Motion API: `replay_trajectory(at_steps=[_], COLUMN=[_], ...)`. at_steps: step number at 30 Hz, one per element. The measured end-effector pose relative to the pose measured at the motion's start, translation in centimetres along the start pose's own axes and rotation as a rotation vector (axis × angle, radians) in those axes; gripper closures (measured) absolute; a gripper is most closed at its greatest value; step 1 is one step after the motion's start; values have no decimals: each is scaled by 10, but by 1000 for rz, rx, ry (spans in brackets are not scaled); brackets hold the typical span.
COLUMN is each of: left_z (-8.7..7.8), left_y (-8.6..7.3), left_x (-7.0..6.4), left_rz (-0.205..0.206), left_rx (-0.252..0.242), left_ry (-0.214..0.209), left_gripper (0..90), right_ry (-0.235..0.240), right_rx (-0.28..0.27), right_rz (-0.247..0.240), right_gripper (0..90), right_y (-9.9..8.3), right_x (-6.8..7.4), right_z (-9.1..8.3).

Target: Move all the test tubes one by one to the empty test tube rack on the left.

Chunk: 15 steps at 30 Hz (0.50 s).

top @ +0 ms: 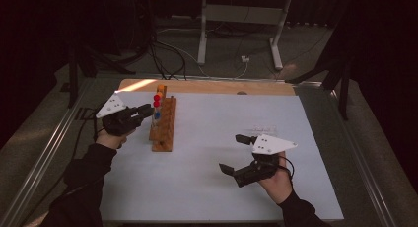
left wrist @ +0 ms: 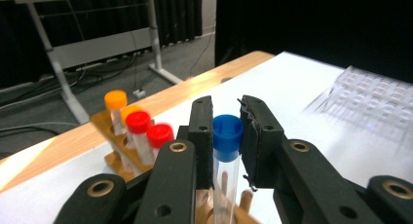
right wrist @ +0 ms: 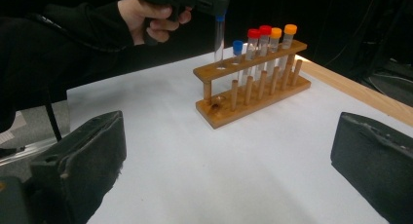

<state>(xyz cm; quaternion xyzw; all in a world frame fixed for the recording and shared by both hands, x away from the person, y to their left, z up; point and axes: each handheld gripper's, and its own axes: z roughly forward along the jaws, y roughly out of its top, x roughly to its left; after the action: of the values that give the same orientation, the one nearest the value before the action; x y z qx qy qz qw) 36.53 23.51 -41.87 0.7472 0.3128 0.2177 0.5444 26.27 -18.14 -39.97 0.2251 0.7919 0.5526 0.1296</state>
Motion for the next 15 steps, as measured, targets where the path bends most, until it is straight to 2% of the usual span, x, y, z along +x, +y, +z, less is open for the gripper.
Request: replay_trajectory(at_steps=[7,15], left_z=[9,17], left_y=[-18,-34], left_x=[0,-2], left_rz=[-8,-18], left_rx=[23,36], left_ry=[12,-1], left_gripper=[773,772], right_ry=[3,2], right_rx=[8,9], right_rz=[5,9], right_gripper=[0,0], right_y=[-3,-4], right_x=[0,-1], right_z=[1,0])
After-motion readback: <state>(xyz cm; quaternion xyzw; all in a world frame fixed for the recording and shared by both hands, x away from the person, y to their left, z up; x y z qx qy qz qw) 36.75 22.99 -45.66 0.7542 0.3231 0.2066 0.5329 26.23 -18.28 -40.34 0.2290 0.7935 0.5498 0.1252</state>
